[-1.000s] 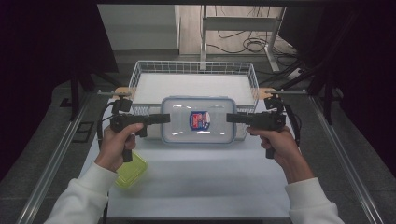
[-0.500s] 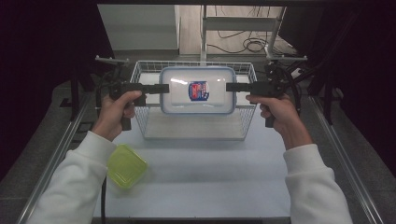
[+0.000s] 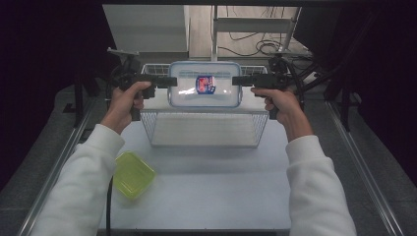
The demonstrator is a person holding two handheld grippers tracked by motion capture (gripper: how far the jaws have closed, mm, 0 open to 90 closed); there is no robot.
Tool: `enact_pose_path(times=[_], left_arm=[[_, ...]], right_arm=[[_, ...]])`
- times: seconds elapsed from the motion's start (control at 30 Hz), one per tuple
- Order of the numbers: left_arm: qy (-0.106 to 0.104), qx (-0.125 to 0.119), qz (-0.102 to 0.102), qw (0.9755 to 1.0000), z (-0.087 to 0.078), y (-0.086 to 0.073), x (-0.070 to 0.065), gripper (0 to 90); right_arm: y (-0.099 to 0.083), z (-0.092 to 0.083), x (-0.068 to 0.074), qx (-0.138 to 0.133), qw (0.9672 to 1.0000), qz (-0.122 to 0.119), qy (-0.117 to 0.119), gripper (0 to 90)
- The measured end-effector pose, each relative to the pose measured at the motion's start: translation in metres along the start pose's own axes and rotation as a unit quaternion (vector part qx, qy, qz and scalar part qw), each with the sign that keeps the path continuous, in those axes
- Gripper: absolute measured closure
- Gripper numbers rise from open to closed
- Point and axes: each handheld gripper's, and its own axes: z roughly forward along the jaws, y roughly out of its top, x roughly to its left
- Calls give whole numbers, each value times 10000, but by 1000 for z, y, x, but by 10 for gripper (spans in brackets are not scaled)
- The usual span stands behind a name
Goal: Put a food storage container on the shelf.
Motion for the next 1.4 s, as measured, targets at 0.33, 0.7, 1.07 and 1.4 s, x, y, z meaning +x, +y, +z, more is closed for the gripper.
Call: enact_pose_path(times=[0.33, 0.7, 1.07, 1.4], left_arm=[[-33, -1, -404, 9992, 10, 8, 15, 540], [58, -77, -722, 9973, 19, 15, 24, 515], [280, -248, -827, 9959, 30, 14, 30, 468], [575, -530, -254, 9966, 21, 12, 15, 352]], right_arm=[[7, 10, -13, 169, 9993, 327, -94, 504], [13, 19, -22, 158, 9964, 781, -294, 475], [13, 25, -22, 76, 9921, 894, -873, 445], [11, 13, -7, -393, 9941, 567, -836, 353]])
